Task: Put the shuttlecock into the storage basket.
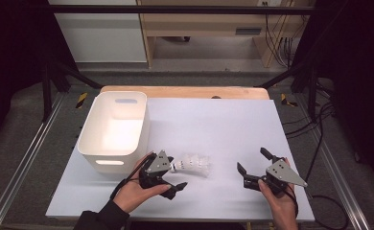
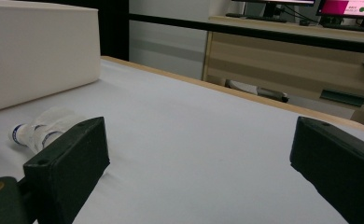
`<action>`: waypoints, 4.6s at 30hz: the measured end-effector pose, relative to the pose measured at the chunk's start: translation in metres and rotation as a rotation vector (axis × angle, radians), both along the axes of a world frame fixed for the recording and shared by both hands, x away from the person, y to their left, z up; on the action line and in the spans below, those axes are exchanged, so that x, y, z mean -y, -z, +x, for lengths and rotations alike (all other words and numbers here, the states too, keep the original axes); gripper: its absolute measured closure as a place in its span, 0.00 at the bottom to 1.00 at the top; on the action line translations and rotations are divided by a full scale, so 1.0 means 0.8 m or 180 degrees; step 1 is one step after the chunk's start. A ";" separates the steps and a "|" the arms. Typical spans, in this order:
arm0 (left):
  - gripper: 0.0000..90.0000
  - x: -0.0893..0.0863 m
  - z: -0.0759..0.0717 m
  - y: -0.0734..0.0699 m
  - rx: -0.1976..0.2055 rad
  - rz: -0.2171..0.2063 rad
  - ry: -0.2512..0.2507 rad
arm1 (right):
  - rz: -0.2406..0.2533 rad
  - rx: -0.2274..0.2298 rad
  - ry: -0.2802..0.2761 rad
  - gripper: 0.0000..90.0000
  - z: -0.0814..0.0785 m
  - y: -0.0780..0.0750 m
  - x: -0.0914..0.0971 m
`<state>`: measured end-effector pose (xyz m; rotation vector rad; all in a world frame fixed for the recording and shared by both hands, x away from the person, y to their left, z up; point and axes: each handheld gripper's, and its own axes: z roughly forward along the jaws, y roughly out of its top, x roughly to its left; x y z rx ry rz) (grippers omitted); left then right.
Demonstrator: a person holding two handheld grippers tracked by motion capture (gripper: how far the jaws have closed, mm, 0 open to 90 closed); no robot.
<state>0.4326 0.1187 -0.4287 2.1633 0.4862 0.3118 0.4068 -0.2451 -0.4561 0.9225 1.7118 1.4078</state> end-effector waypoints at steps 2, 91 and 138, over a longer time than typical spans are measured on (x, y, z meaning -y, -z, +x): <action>0.06 0.001 0.001 0.003 -0.0016 -0.0006 0.0012 | -0.0005 0.0002 0.0002 0.05 -0.001 0.000 0.001; 0.64 0.090 0.074 0.058 0.0230 0.0628 0.0244 | -0.0050 -0.0498 -0.0314 0.08 0.027 0.002 -0.029; 0.71 0.046 0.050 -0.093 0.0886 -0.0463 -0.0298 | 0.0068 -0.0434 -0.0102 0.07 0.019 -0.002 0.000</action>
